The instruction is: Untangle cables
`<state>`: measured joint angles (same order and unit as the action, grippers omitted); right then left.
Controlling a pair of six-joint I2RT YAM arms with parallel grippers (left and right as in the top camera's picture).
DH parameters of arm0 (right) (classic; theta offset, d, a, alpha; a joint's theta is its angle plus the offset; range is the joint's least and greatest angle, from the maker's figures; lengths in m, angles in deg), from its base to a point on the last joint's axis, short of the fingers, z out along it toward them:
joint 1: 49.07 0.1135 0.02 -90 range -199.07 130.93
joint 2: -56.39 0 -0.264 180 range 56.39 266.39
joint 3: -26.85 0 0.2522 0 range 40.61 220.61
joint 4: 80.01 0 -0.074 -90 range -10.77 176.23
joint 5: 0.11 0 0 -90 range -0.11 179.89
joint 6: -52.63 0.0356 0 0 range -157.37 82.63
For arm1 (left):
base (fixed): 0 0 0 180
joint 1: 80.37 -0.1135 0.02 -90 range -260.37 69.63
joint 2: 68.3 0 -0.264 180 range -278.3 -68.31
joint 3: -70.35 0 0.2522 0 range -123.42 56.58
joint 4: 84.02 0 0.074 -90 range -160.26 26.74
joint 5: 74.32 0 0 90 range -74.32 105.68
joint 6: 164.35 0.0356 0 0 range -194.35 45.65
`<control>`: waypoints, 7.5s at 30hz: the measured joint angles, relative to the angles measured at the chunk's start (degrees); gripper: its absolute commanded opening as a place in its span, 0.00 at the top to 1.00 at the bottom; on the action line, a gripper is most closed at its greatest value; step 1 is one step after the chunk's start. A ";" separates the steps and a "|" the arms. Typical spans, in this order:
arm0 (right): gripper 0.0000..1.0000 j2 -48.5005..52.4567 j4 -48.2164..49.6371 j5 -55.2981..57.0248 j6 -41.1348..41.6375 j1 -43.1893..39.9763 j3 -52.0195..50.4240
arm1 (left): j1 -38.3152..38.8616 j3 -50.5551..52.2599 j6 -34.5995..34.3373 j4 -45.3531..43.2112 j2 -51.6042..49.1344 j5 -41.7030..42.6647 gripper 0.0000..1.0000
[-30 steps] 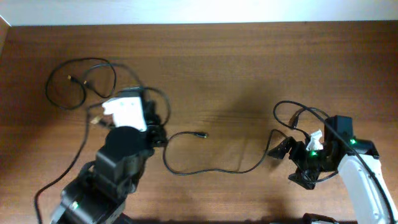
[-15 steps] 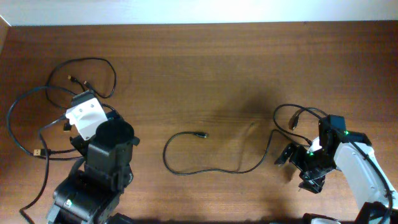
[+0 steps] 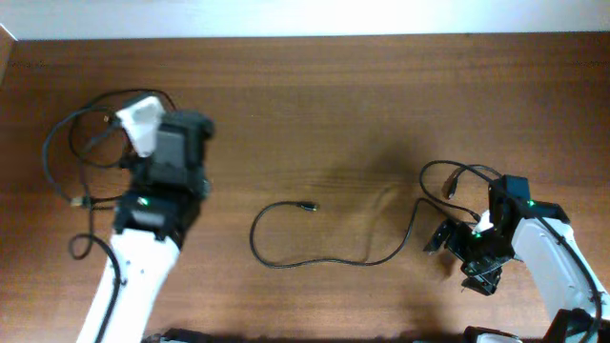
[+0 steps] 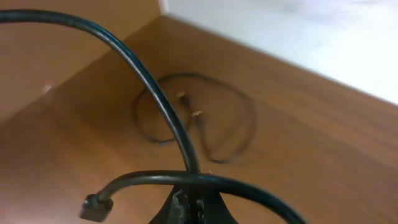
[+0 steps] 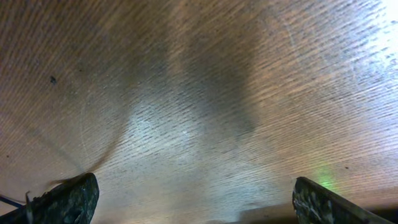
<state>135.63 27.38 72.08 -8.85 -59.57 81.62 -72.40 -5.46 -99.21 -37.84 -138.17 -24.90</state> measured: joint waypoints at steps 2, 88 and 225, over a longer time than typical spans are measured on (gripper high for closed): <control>0.01 0.00 -0.02 0.02 0.00 0.00 0.00 | -10.54 0.00 -0.02 -1.99 -2.40 7.61 1.00; 0.01 0.11 5.49 0.00 0.00 0.00 -0.15 | 11.26 1.44 -37.09 6.01 -29.16 49.86 0.25; 0.02 -22.67 -37.24 35.80 -4.26 54.84 60.85 | 31.30 2.32 -50.23 16.06 -31.69 46.82 0.23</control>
<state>112.96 -9.86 107.88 -13.12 -4.73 142.47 -41.10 -3.14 -149.44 -21.77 -169.86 21.92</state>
